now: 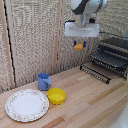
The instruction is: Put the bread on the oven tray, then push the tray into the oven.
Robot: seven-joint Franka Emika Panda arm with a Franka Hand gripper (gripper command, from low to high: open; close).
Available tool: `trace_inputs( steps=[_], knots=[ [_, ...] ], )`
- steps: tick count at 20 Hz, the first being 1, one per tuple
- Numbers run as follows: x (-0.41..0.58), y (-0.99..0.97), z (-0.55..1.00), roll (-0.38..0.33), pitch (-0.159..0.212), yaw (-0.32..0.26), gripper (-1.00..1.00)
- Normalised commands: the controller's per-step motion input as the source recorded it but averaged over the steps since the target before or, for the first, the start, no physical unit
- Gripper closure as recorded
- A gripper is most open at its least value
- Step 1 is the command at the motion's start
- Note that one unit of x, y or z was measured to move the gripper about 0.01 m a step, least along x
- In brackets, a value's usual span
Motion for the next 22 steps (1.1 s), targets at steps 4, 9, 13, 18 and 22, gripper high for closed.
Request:
trace_inputs(
  steps=[4,9,13,18,22],
  knots=[
    [0.0,-0.9,0.33,0.012,0.0,-0.107,1.0],
    [0.002,-0.93,0.14,0.021,-0.026,-0.09,1.0],
    [0.001,-0.99,0.15,0.023,-0.022,-0.063,1.0],
    [0.021,-1.0,0.12,0.041,-0.031,-0.04,1.0],
    [0.073,-0.98,0.07,0.048,-0.051,-0.042,1.0]
  ],
)
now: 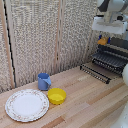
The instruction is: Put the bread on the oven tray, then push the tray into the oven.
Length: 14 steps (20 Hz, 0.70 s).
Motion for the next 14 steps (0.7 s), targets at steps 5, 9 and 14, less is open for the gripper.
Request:
trace_inputs(
  steps=[5,9,14],
  knots=[
    [0.35,-0.9,0.0,0.06,-0.101,-0.049,1.0],
    [0.427,-0.76,0.0,0.072,-0.125,-0.09,1.0],
    [0.377,-0.5,-0.04,0.064,-0.081,-0.189,1.0]
  ],
)
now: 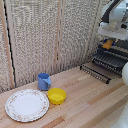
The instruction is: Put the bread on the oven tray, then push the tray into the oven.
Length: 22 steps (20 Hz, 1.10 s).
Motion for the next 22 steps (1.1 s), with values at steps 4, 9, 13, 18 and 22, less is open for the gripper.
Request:
trace_inputs(
  steps=[4,9,13,18,22],
  knots=[
    [0.294,-0.34,-0.14,0.036,0.0,-0.265,1.0],
    [0.293,-0.41,-0.19,0.051,0.014,-0.194,1.0],
    [0.24,-0.3,-0.17,0.022,0.038,-0.034,1.0],
    [0.185,-0.48,-0.07,0.045,0.036,0.006,1.0],
    [0.031,-0.16,0.0,0.022,0.024,-0.001,-1.0]
  ],
)
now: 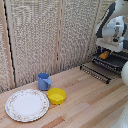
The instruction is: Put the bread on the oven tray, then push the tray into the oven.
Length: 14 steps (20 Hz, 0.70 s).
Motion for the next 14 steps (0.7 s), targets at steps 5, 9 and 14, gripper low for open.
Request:
trace_inputs(
  steps=[5,9,14],
  knots=[
    [0.002,0.04,0.0,-0.011,-0.012,-0.065,-1.0],
    [0.078,0.13,-0.03,0.003,0.0,-0.053,-1.0],
    [-0.021,0.4,0.61,-0.016,-0.061,-0.029,-1.0]
  ],
)
